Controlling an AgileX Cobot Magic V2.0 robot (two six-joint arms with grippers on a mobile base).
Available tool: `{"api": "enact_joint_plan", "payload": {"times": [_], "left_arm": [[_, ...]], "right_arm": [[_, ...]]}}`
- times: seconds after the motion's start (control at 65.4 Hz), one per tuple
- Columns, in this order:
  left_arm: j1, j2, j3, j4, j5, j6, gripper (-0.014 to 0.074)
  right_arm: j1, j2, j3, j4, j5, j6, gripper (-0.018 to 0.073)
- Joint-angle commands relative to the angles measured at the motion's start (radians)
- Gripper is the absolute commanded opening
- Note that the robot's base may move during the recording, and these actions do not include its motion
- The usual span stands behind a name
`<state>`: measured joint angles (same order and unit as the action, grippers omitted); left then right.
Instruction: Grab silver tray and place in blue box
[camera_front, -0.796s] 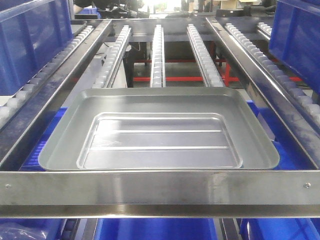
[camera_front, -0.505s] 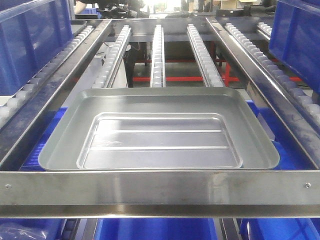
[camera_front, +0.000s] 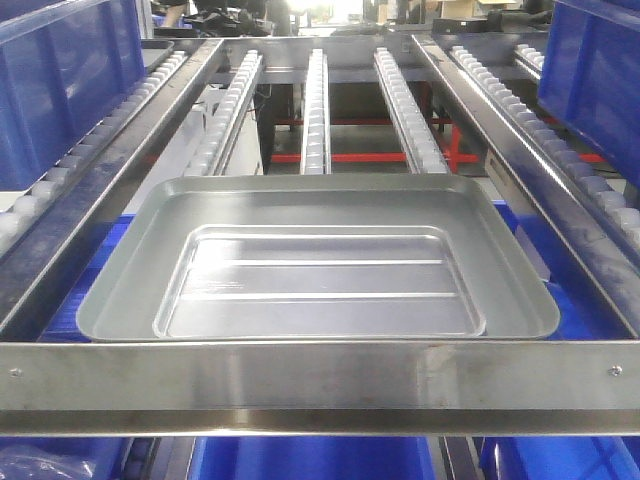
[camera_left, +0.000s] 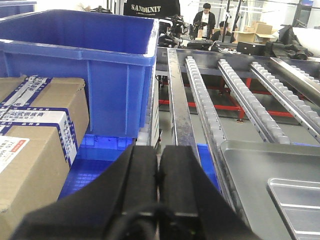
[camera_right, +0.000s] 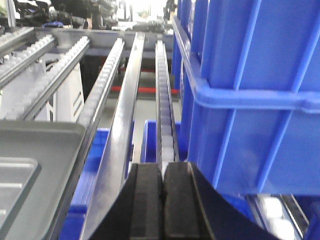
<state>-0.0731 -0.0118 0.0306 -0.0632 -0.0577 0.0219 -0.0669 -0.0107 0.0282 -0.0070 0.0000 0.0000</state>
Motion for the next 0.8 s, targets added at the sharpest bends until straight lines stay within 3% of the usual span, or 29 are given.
{"api": "enact_joint_plan", "payload": {"times": [0.0,0.077,0.26,0.428,0.566,0.78], "left_arm": [[-0.006,-0.013,0.000,-0.007,-0.106,0.001,-0.0009],[-0.006,-0.009,-0.068,-0.007,-0.084,0.001,-0.0009],[-0.006,0.119,-0.330,-0.007,0.257,0.001,-0.0009],[-0.006,0.402,-0.534,-0.008,0.550,0.001,-0.0009],[-0.006,0.644,-0.650,-0.079,0.782,0.001,-0.0009],[-0.006,0.894,-0.689,-0.183,0.807,0.001,-0.0009]], "right_arm": [[-0.002,-0.021,-0.032,-0.012,-0.124,0.007,0.0049],[0.000,-0.015,-0.106,-0.012,-0.067,0.014,0.0049],[0.000,0.173,-0.360,-0.012,0.343,0.013,0.0049],[0.000,0.483,-0.535,0.007,0.596,0.012,0.0049],[0.000,0.700,-0.670,0.007,0.862,0.012,0.0049],[0.000,0.870,-0.699,0.019,0.888,0.012,0.0049]]}}
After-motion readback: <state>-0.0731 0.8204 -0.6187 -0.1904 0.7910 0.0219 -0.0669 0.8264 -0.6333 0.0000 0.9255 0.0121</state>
